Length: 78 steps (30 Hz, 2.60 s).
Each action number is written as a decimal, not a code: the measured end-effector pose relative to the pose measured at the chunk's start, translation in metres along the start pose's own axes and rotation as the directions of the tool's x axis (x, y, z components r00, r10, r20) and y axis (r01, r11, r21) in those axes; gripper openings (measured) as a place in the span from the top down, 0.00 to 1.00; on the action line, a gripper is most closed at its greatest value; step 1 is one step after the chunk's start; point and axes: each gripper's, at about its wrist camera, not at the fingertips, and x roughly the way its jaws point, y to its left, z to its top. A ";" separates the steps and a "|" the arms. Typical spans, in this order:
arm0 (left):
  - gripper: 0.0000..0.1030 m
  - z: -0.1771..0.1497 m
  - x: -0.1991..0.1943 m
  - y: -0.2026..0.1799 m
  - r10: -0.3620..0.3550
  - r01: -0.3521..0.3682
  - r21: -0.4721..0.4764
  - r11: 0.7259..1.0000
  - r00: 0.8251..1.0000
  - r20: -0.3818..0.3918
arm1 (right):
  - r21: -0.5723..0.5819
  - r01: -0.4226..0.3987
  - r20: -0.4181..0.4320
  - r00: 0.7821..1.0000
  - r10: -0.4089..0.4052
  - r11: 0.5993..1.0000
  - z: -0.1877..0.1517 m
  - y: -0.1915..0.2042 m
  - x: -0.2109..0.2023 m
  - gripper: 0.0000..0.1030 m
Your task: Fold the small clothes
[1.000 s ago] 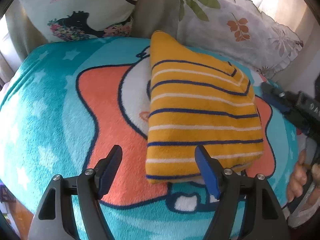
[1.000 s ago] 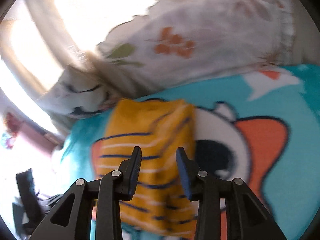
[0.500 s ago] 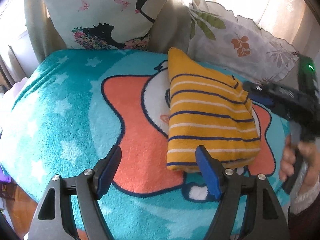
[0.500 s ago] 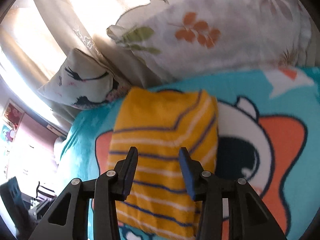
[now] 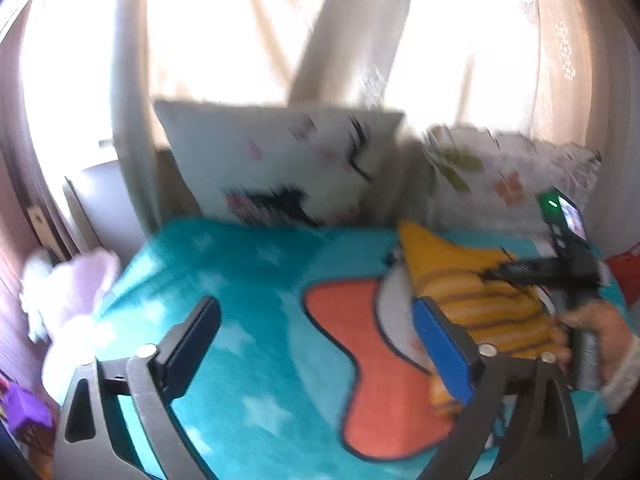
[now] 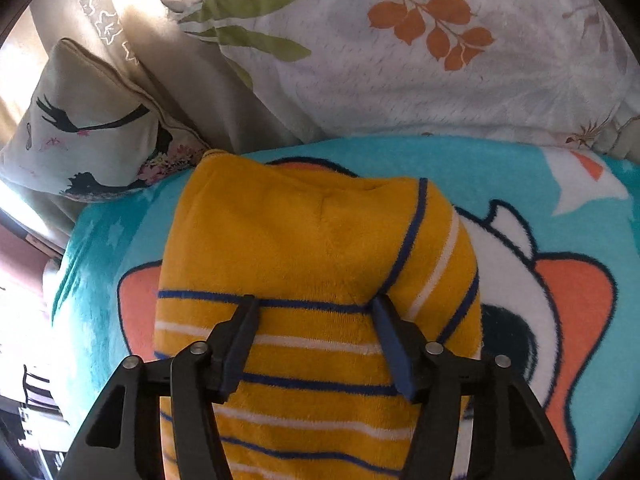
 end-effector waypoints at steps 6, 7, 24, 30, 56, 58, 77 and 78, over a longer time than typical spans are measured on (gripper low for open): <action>0.00 0.011 -0.006 0.027 -0.033 0.034 -0.016 0.999 0.997 0.075 | 0.000 0.049 0.143 0.988 -0.048 0.999 -0.026 0.020 -0.069 0.36; 0.00 0.012 -0.003 0.029 -0.056 0.057 -0.017 0.998 0.996 0.067 | -0.016 0.071 0.185 0.981 -0.067 0.997 -0.031 0.027 -0.082 0.35; 0.00 -0.011 0.048 0.031 -0.275 0.267 -0.066 0.961 0.939 -0.209 | 0.083 0.296 0.145 0.941 -0.306 0.951 -0.103 0.067 -0.115 0.07; 0.00 -0.018 0.051 0.038 -0.318 0.309 -0.076 0.948 0.916 -0.246 | 0.015 0.265 0.096 0.959 -0.265 0.964 -0.122 0.098 -0.102 0.07; 0.00 -0.045 0.066 0.074 -0.356 0.331 -0.131 0.934 0.871 -0.339 | -0.058 0.232 -0.026 0.972 -0.233 0.971 -0.151 0.157 -0.048 0.07; 0.00 -0.047 0.070 0.072 -0.371 0.346 -0.135 0.929 0.859 -0.353 | -0.047 0.238 -0.034 0.970 -0.239 0.970 -0.153 0.154 -0.046 0.07; 0.00 -0.045 0.072 0.031 -0.331 0.299 -0.142 0.944 0.859 -0.390 | -0.066 0.218 -0.009 0.976 -0.219 0.974 -0.141 0.125 -0.052 0.07; 0.00 -0.046 0.070 0.026 -0.327 0.296 -0.139 0.945 0.859 -0.394 | -0.070 0.217 -0.007 0.976 -0.218 0.974 -0.141 0.122 -0.053 0.07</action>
